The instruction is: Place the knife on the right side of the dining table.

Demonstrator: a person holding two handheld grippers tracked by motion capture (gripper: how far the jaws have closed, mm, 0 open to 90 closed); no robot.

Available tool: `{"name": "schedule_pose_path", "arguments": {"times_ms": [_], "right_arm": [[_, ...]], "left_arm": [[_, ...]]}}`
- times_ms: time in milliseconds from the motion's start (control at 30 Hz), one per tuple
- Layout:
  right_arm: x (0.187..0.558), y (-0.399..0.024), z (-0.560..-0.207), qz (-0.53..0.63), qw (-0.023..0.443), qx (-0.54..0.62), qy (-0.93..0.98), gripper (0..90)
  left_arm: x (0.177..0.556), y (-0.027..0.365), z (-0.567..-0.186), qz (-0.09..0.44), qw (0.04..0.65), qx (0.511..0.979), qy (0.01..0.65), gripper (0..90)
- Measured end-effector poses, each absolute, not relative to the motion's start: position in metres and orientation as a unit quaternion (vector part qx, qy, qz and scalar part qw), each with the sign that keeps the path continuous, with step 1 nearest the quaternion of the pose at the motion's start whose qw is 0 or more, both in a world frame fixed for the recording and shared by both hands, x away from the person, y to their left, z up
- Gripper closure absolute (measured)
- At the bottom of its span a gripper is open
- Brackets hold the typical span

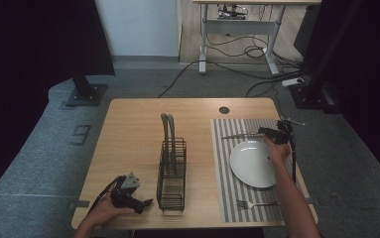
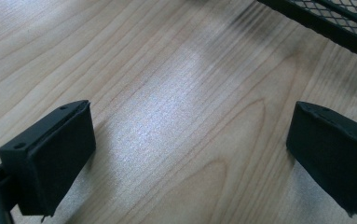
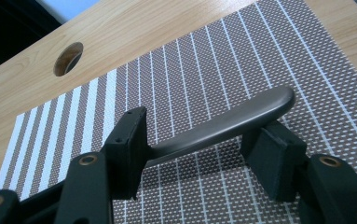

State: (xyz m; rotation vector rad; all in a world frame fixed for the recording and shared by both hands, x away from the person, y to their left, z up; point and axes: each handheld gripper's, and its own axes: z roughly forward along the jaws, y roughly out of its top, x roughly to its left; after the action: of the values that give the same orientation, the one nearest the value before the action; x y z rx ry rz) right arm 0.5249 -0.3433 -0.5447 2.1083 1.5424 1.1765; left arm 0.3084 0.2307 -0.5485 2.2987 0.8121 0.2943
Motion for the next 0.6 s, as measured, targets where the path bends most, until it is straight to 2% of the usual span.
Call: {"name": "schedule_pose_path", "arguments": {"times_ms": [467,600], "right_arm": [[0.5231,-0.3401,-0.5416,0.390,0.139,0.731,0.543,37.9],[0.5225,-0.3375,-0.5362,0.393,0.157,0.715,0.557,37.9]], "left_arm": [[0.3082,0.2311,-0.5484,0.113,0.336,0.882,0.312,1.2],[0.3082,0.2311,-0.5483,0.113,0.336,0.882,0.312,1.2]]}}
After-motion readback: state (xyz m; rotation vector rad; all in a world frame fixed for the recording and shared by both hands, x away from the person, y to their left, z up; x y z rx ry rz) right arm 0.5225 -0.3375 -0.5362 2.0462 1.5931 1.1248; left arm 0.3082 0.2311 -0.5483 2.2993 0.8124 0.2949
